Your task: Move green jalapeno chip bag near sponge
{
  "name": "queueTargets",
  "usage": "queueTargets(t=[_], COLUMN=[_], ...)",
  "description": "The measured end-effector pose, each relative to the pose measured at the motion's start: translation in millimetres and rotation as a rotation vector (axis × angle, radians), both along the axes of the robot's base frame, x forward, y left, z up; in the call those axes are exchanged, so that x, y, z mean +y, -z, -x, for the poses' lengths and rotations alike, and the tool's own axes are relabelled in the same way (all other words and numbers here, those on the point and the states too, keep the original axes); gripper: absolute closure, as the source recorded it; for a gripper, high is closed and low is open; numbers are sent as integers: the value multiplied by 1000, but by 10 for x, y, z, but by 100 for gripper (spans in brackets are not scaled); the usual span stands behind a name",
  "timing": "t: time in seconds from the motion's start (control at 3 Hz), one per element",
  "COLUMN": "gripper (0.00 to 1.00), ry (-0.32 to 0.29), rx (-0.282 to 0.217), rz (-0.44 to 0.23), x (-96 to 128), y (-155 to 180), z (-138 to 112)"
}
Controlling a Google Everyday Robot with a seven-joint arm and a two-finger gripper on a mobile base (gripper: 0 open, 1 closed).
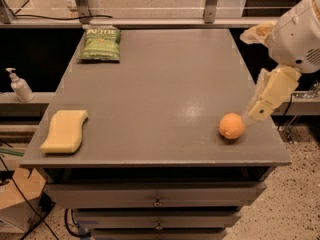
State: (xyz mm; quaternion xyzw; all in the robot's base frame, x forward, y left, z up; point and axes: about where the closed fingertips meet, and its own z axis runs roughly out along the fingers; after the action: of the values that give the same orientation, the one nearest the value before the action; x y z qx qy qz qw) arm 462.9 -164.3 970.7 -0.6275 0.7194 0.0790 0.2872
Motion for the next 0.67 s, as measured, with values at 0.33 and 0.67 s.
queueTargets(t=[0.33,0.67], gripper=[0,0], ry=[-23,-21], rx=[5,4], rz=[-49,-45], x=[125,116], y=[-31,-28], z=[11,10])
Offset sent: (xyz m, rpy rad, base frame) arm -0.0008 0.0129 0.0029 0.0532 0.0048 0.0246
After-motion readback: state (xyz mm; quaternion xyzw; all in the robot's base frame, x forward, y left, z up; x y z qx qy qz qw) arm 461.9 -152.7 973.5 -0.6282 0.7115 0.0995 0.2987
